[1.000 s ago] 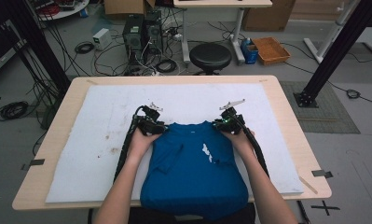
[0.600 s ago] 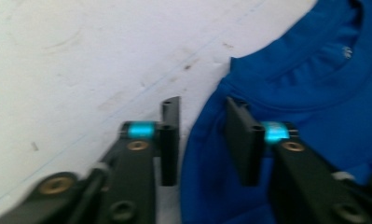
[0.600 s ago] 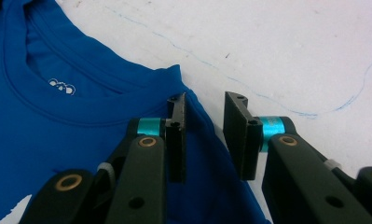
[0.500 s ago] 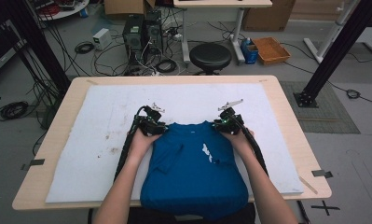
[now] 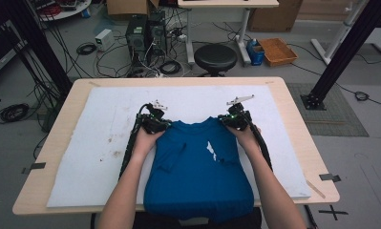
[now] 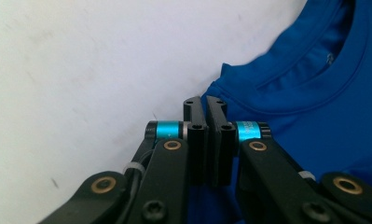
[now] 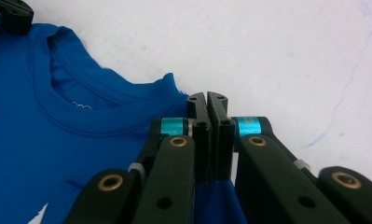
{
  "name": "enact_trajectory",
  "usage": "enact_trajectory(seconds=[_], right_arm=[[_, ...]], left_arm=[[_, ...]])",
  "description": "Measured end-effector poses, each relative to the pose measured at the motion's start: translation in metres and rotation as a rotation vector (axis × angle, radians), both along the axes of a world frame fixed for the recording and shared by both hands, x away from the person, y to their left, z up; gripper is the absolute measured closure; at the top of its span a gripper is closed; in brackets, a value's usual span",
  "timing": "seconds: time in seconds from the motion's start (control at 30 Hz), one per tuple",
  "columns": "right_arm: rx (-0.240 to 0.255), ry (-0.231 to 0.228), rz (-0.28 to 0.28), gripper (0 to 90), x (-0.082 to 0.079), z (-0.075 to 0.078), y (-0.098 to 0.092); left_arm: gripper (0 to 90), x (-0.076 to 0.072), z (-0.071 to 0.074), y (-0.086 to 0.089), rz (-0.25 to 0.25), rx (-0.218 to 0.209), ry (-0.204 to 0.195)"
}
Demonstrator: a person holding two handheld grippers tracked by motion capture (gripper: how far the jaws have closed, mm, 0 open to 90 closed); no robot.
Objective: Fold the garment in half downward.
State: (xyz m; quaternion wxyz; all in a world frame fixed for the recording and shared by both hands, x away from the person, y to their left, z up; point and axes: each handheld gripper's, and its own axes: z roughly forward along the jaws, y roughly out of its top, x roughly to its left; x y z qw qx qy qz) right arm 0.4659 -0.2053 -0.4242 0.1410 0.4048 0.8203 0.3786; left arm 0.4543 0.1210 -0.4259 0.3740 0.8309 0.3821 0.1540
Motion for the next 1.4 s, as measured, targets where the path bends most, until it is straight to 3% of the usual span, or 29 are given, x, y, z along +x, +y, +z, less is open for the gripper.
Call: enact_trajectory(seconds=[0.07, 0.17, 0.37, 0.53, 0.77, 1.1, 1.23, 1.4], right_arm=[[-0.007, -0.013, 0.0, 89.1, 0.004, 0.005, 0.0], [0.023, -0.048, -0.008, 89.2, 0.006, 0.013, -0.003], [0.036, -0.067, -0.013, 89.2, -0.006, 0.025, -0.009], [0.049, -0.114, 0.01, 89.2, -0.03, 0.036, -0.011], [0.04, -0.179, 0.04, 89.2, -0.073, 0.046, -0.012], [0.075, -0.222, 0.051, 89.1, -0.127, 0.046, -0.021], [0.05, -0.225, 0.055, 89.1, -0.149, 0.045, -0.023], [0.036, -0.204, 0.07, 89.1, -0.178, 0.038, -0.027]], left_arm=[[87.0, 0.003, 0.006, 0.0, -0.003, -0.015, -0.027], [86.9, 0.005, 0.016, 0.001, -0.016, -0.028, -0.055], [86.9, -0.01, 0.032, 0.004, -0.051, -0.076, -0.098], [86.9, -0.032, 0.044, 0.007, -0.095, -0.089, -0.145], [86.9, -0.068, 0.058, 0.007, -0.163, -0.075, -0.213], [86.9, -0.122, 0.054, 0.006, -0.223, -0.061, -0.267], [86.8, -0.142, 0.046, 0.008, -0.235, -0.076, -0.264], [86.8, -0.163, 0.035, 0.01, -0.266, -0.062, -0.261]])
